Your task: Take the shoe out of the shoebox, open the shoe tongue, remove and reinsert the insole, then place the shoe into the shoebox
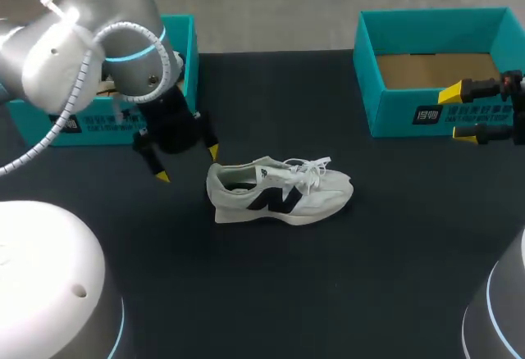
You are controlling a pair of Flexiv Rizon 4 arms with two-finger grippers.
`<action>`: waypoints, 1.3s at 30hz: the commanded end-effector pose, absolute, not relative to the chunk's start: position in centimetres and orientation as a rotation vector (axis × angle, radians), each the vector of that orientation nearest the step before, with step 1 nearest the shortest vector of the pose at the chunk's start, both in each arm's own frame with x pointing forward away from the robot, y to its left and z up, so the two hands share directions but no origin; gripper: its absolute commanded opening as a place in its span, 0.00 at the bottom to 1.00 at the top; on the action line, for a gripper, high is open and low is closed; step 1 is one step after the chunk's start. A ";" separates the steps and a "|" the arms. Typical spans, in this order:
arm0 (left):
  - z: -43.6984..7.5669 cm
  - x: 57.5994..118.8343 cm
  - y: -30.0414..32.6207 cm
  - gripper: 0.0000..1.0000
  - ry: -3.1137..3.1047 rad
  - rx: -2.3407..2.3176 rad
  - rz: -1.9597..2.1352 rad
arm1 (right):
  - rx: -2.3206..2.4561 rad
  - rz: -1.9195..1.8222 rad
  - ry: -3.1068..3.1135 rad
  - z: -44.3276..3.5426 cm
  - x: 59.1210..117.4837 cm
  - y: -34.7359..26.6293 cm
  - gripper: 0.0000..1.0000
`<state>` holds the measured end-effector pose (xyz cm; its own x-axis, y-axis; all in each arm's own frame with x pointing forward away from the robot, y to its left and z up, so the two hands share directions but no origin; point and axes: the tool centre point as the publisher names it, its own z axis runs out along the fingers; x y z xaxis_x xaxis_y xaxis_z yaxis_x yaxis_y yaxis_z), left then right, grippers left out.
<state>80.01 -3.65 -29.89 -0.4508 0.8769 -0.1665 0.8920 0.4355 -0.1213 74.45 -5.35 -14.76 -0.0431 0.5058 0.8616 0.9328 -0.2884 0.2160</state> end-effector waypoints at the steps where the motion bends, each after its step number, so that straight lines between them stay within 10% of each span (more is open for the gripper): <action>1: -30.1 79.7 -3.3 1.00 2.564 1.583 -0.318 | -1.802 -1.282 -1.517 -14.7 74.4 -5.3 1.00; 14: -31.3 79.6 -1.0 1.00 2.885 0.742 -1.007 | -1.802 -1.282 -1.517 -14.7 74.4 -5.3 1.00; 39: -33.0 79.0 -1.5 1.00 2.852 0.369 -1.064 | -1.802 -1.282 -1.517 -14.7 74.4 -5.3 1.00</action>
